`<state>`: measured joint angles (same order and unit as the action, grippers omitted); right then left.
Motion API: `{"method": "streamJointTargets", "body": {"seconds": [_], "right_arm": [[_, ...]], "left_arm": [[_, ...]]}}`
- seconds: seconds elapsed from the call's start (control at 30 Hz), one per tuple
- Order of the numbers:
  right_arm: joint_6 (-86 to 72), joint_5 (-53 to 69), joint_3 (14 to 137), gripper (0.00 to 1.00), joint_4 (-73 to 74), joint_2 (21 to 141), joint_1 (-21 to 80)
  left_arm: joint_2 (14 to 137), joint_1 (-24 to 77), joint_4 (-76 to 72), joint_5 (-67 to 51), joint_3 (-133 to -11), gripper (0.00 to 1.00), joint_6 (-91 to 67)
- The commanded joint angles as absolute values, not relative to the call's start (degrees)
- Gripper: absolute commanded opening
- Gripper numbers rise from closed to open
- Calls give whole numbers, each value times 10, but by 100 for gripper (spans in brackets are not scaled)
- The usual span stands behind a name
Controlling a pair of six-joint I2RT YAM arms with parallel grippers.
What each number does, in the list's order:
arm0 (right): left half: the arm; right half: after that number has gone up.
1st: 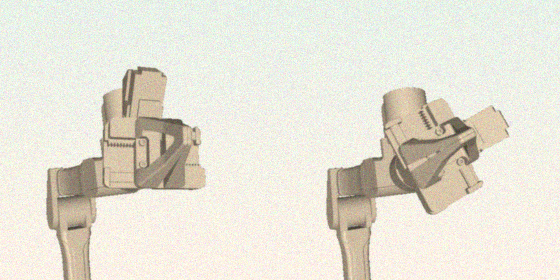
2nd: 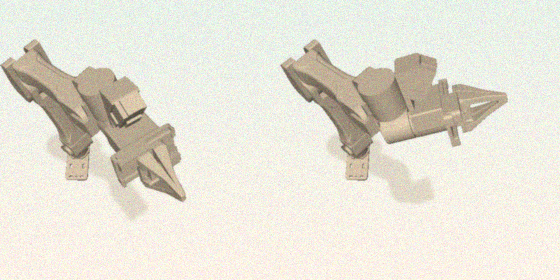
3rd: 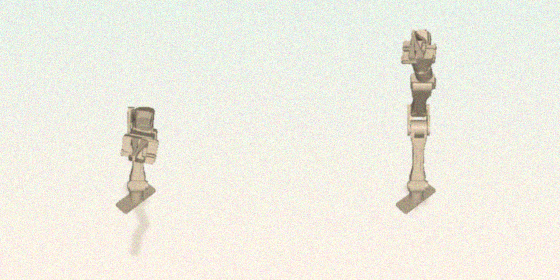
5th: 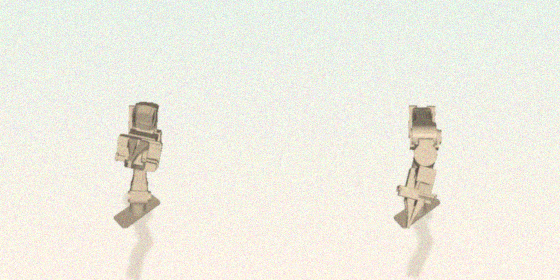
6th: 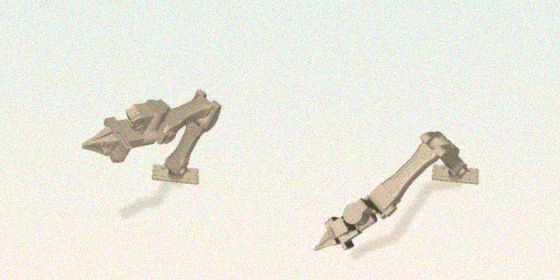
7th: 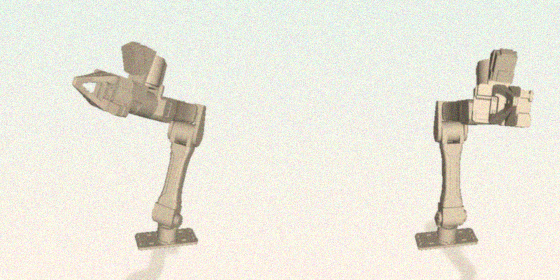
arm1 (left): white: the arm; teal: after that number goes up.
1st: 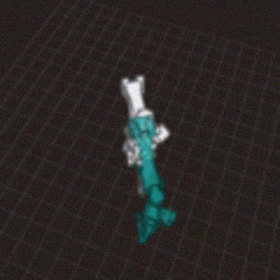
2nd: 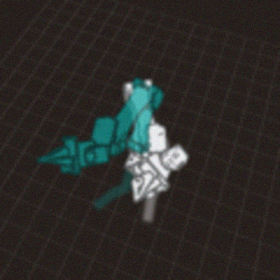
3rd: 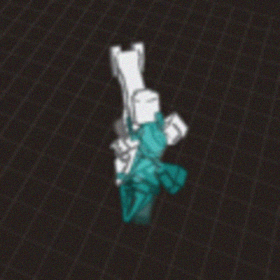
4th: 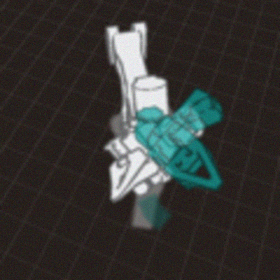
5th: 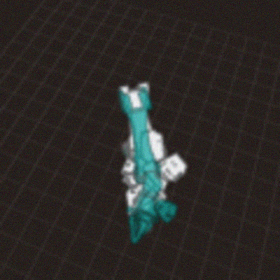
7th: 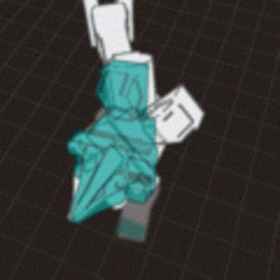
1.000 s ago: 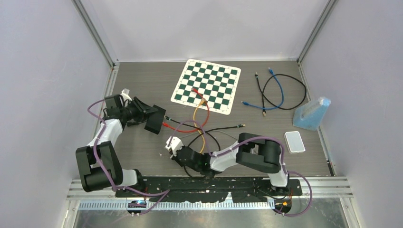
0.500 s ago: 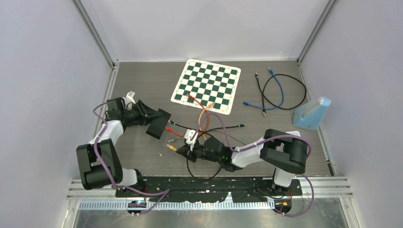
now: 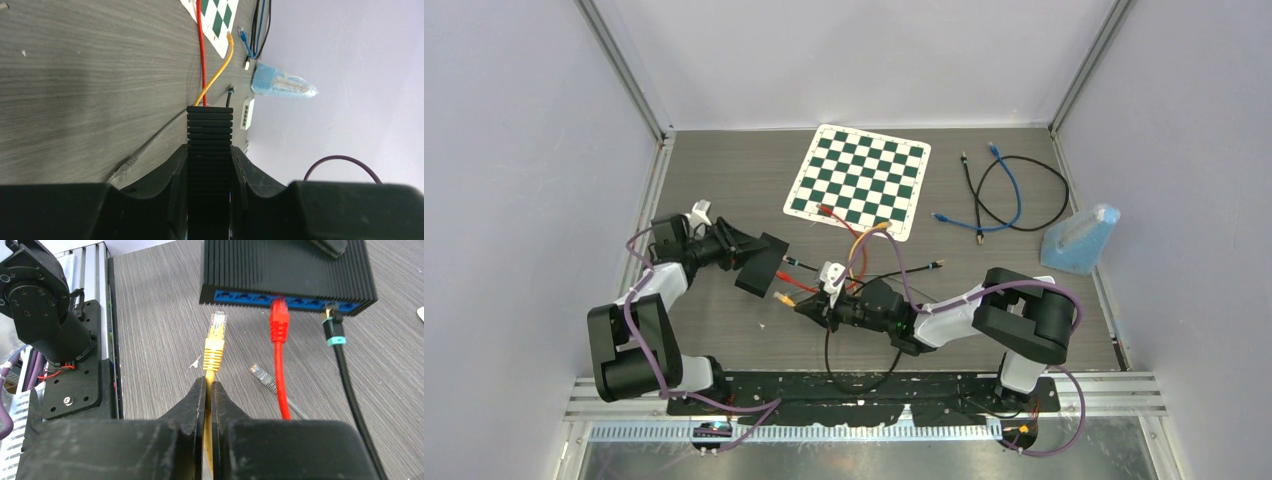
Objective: Insert the plug into the switch port
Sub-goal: Insert the connector into the switch port.
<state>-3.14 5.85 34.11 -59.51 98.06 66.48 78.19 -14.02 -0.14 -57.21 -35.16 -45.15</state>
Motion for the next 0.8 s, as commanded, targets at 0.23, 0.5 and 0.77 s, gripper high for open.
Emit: {"method": "streamJointTargets", "body": {"seconds": [0.23, 0.5, 0.77], "right_arm": [[-32, 63, 384, 5, -634, 963, 657], [-38, 63, 391, 5, -623, 975, 654], [-39, 49, 366, 5, -624, 970, 653]], "left_arm": [[765, -143, -121, -621, -317, 0, -530], [765, -142, -157, -630, -304, 0, -561], [775, -142, -185, -632, -301, 0, -583]]}}
